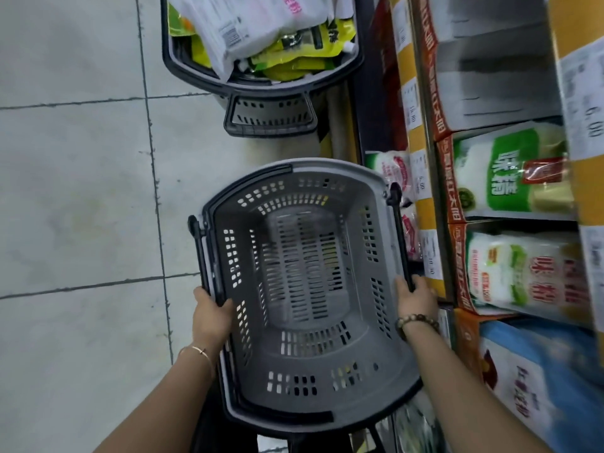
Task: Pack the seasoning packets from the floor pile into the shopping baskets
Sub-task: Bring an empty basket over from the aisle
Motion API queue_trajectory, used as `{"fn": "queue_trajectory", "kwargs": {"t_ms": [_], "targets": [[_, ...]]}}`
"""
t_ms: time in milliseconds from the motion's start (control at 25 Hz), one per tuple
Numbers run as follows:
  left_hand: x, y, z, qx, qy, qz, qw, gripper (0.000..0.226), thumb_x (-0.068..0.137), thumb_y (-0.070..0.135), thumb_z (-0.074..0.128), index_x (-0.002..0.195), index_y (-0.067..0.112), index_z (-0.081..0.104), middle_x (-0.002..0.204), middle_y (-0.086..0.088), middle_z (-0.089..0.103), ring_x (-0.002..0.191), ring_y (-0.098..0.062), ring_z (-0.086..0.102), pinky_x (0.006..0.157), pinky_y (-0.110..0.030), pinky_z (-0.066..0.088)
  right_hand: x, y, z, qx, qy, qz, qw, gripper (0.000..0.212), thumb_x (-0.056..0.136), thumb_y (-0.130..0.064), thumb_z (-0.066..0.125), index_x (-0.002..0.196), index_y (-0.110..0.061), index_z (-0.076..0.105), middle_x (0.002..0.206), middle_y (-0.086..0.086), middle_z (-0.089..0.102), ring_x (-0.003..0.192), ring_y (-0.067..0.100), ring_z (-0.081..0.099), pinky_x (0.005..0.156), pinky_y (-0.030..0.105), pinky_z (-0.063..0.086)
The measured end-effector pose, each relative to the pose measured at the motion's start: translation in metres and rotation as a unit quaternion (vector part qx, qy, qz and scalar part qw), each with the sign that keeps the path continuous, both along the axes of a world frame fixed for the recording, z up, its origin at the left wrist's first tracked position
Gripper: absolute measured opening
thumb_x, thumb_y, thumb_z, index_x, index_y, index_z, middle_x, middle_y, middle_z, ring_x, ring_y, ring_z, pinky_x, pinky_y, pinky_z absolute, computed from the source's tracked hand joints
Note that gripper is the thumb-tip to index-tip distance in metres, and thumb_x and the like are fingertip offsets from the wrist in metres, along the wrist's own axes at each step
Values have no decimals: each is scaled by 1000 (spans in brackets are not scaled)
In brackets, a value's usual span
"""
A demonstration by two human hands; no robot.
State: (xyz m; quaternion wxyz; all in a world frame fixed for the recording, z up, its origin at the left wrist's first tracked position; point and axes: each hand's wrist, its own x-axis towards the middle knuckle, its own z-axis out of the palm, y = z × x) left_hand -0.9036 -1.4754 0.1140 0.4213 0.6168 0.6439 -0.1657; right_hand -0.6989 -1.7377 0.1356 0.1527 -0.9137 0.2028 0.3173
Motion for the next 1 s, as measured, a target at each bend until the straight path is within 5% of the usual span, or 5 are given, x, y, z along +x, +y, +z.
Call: {"fn": "queue_trajectory", "kwargs": {"t_ms": [360, 480, 760, 960, 1000], "targets": [[-37, 48, 66, 9, -8, 33, 999, 29, 88, 18, 62, 102, 6, 40, 82, -4, 53, 78, -28, 54, 73, -37, 46, -13, 38, 52, 119, 41, -74, 989, 37, 93, -38, 51, 109, -6, 60, 110, 10, 59, 116, 27, 49, 87, 34, 36], [-51, 70, 132, 33, -57, 42, 997, 26, 84, 17, 65, 98, 8, 45, 86, -3, 56, 82, -28, 57, 71, -35, 44, -24, 60, 115, 153, 21, -44, 987, 55, 92, -38, 53, 132, -1, 47, 139, 13, 46, 129, 30, 41, 101, 37, 33], [-102, 146, 299, 145, -151, 87, 974, 31, 88, 41, 61, 101, 12, 59, 88, 1, 65, 83, -24, 62, 72, -36, 48, -42, 144, 286, 202, -37, 24, 978, 50, 89, -48, 50, 69, -2, 53, 65, 17, 48, 66, 29, 51, 61, 33, 33], [-134, 206, 374, 184, -183, 121, 958, 41, 89, 47, 57, 107, 11, 57, 96, -4, 65, 87, -25, 62, 74, -37, 49, -54, 220, 358, 252, -54, 57, 964, 64, 90, -49, 51, 97, 13, 61, 104, 31, 59, 98, 33, 52, 77, 36, 47], [-138, 218, 382, 185, -191, 130, 955, 42, 89, 47, 56, 108, 9, 56, 99, -7, 65, 87, -26, 61, 76, -38, 50, -54, 237, 368, 262, -47, 70, 961, 65, 90, -50, 49, 95, 14, 61, 106, 33, 58, 82, 39, 59, 73, 37, 46]]}}
